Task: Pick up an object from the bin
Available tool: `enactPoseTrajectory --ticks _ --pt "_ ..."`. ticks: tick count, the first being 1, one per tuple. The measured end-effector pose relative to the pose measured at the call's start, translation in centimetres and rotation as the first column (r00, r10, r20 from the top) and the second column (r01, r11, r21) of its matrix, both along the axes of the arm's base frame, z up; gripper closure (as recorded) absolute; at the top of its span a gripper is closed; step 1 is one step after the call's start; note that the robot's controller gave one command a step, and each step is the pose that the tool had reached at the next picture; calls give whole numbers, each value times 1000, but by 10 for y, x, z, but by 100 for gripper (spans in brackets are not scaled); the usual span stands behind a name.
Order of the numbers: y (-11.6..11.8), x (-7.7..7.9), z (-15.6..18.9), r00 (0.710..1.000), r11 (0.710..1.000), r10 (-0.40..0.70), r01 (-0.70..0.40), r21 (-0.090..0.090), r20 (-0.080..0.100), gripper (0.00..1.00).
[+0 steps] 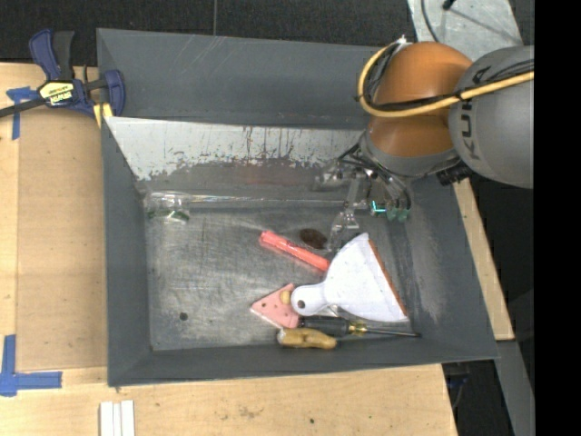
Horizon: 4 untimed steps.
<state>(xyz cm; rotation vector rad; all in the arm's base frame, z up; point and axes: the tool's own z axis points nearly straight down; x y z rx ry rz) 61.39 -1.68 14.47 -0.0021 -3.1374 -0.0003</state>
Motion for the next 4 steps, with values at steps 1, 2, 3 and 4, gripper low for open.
enactPoseTrajectory --ticks 1,2,3,4 --pt "0 2 4 1000 1000 0 0 0 8 0" --pt "-1 -21 -30 997 997 82 -82 -1 13 0" --pt "11 -13 -43 997 997 73 -73 1 12 0" --pt "-8 -35 -68 998 998 61 -61 0 30 100"
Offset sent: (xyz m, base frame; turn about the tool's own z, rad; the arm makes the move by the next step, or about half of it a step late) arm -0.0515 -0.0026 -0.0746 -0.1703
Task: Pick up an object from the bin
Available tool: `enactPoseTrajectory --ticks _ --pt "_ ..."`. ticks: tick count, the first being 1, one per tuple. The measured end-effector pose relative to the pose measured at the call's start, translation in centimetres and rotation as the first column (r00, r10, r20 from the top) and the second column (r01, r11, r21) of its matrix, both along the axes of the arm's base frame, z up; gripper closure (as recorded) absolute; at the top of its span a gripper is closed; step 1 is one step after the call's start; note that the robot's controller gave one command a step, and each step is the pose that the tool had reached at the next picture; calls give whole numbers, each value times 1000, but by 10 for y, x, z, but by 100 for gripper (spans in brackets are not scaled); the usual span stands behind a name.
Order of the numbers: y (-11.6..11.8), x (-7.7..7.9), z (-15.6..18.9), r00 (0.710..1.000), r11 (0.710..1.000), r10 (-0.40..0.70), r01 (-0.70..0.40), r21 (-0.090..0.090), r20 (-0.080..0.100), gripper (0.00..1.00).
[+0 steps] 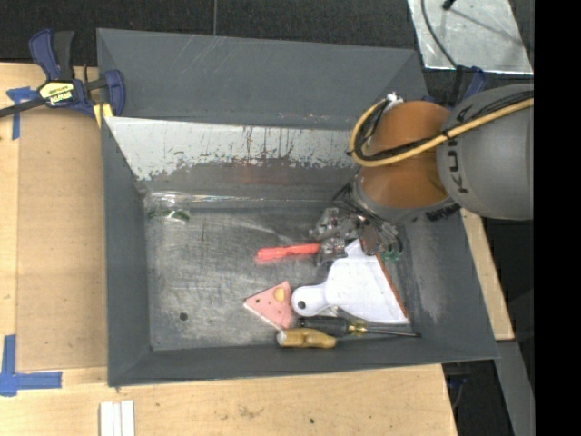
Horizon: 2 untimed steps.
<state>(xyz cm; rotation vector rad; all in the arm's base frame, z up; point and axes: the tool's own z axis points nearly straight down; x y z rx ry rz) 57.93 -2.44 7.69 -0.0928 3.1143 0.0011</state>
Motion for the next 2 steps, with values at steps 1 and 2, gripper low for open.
enactPoseTrajectory --ticks 1,2 --pt "0 0 0 1000 1000 0 0 0 0 100" --pt "6 0 33 1000 1000 -14 14 -1 -28 100"
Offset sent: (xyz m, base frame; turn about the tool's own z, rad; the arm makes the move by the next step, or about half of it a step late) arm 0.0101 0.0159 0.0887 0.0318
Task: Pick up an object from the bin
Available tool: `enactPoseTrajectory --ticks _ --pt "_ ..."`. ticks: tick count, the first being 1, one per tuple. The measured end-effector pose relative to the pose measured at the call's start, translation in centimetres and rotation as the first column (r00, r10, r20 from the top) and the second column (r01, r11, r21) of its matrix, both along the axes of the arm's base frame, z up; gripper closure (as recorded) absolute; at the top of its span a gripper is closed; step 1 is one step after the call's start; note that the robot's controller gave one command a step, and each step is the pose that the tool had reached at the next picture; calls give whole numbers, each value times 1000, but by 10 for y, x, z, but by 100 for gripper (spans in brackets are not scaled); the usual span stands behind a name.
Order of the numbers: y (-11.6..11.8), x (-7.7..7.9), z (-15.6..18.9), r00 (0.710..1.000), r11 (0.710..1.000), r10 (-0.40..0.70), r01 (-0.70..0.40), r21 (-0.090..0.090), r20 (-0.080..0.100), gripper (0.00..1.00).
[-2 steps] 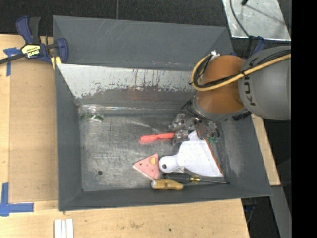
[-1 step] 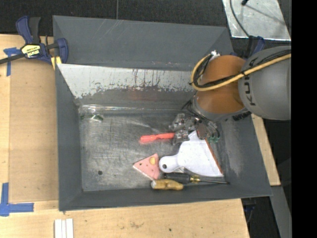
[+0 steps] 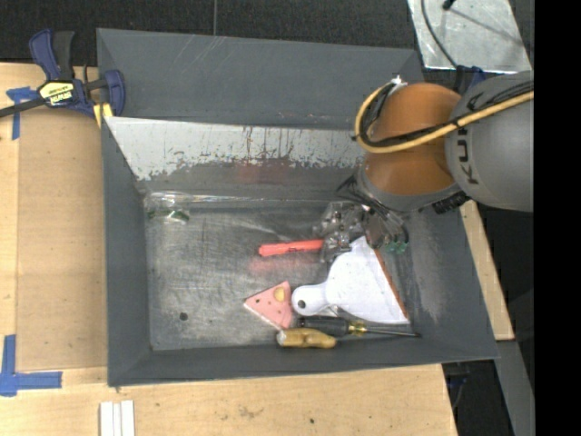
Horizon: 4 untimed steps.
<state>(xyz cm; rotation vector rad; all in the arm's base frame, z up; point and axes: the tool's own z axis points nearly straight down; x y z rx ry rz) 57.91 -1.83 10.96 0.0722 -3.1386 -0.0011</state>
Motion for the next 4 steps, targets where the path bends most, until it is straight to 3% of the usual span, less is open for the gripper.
enactPoseTrajectory --ticks 1,2,3,4 --pt "-3 6 52 994 994 -106 106 -1 6 100" --pt "-3 6 52 994 994 -106 106 -1 6 100" --pt "0 22 9 993 993 -121 121 0 15 100" --pt "1 8 21 995 995 -101 101 -2 -10 100"
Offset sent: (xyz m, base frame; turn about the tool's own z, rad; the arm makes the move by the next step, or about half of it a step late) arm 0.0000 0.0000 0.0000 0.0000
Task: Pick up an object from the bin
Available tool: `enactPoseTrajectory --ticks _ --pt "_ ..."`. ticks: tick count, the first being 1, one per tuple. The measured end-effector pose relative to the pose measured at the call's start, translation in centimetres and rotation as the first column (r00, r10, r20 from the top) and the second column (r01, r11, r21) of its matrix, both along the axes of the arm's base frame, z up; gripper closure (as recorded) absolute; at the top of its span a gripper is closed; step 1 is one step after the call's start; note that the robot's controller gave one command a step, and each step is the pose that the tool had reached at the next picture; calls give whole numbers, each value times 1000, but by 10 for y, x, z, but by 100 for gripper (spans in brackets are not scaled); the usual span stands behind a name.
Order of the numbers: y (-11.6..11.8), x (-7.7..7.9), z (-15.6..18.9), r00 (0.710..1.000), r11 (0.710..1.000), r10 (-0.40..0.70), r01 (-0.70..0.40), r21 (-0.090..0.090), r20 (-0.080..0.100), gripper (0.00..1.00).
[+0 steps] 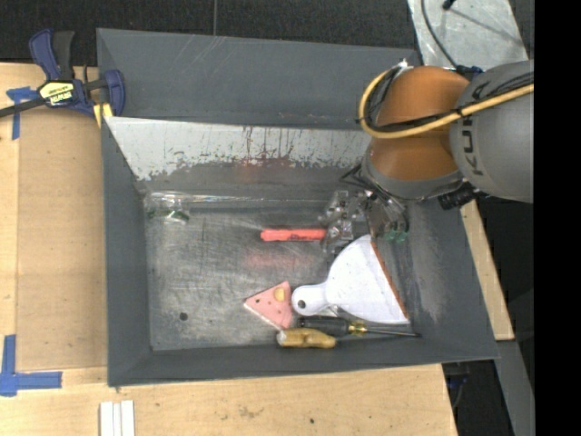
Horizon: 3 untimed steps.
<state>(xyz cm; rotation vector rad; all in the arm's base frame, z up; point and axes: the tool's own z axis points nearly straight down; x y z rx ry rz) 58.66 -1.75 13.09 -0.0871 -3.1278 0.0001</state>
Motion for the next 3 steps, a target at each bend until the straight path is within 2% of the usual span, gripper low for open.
enactPoseTrajectory --ticks 1,2,3 --pt "-9 0 27 993 993 114 -114 -3 28 100" --pt "-9 -5 44 984 984 175 -175 2 4 100" --pt "0 7 109 983 983 185 -185 -1 14 100"
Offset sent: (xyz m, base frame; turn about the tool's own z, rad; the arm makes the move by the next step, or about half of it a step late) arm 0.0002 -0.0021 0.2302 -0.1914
